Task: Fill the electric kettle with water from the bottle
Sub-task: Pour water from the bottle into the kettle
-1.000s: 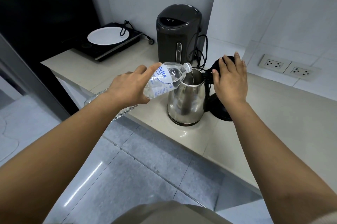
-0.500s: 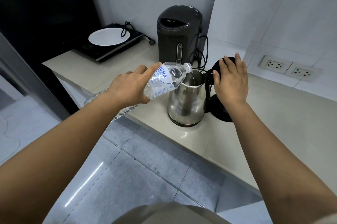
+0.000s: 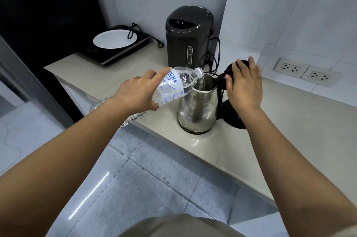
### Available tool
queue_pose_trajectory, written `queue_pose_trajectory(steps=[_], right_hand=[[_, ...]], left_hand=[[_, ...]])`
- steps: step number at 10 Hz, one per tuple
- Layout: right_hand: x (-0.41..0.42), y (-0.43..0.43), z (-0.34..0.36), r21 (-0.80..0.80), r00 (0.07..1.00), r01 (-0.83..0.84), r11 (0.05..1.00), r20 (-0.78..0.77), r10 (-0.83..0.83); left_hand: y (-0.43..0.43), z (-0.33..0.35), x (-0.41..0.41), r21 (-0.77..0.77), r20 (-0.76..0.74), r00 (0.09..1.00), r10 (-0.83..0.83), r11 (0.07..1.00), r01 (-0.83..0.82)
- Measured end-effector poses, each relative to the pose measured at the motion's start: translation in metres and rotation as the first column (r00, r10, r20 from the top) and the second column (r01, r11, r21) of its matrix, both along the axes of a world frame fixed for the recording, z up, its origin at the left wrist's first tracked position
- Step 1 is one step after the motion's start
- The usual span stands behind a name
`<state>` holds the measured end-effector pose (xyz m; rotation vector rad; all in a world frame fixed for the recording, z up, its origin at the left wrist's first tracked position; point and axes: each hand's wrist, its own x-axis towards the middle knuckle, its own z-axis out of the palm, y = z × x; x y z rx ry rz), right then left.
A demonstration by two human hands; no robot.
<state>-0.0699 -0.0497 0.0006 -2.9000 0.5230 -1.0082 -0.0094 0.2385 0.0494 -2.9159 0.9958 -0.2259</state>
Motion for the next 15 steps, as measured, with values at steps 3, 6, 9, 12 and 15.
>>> queue_pose_trajectory(steps=[3,6,9,12,15], right_hand=[[0.0004,-0.0014,-0.0005,-0.001,1.000,-0.005,1.000,0.009,0.005],[0.0011,-0.0012,0.0004,0.007,1.000,-0.006,1.000,0.010,0.006],[0.0012,-0.0005,0.0007,0.005,1.000,-0.004,1.000,0.011,0.004],[0.0006,0.0004,0.0007,-0.003,1.000,0.005,1.000,-0.011,-0.005],[0.0013,0.0010,0.0002,0.001,1.000,0.004,1.000,-0.015,-0.004]], left_hand=[[0.0006,0.0028,0.0010,0.012,0.016,1.000,-0.007,1.000,0.007],[0.0017,0.0033,0.0013,0.013,0.010,1.000,-0.013,1.000,0.013],[0.0016,0.0017,0.0018,0.015,0.007,1.000,-0.013,1.000,0.012],[0.0000,0.0039,0.0027,0.024,0.001,1.000,-0.006,1.000,0.006],[-0.0015,0.0056,0.0032,0.019,-0.008,1.000,0.004,1.000,-0.004]])
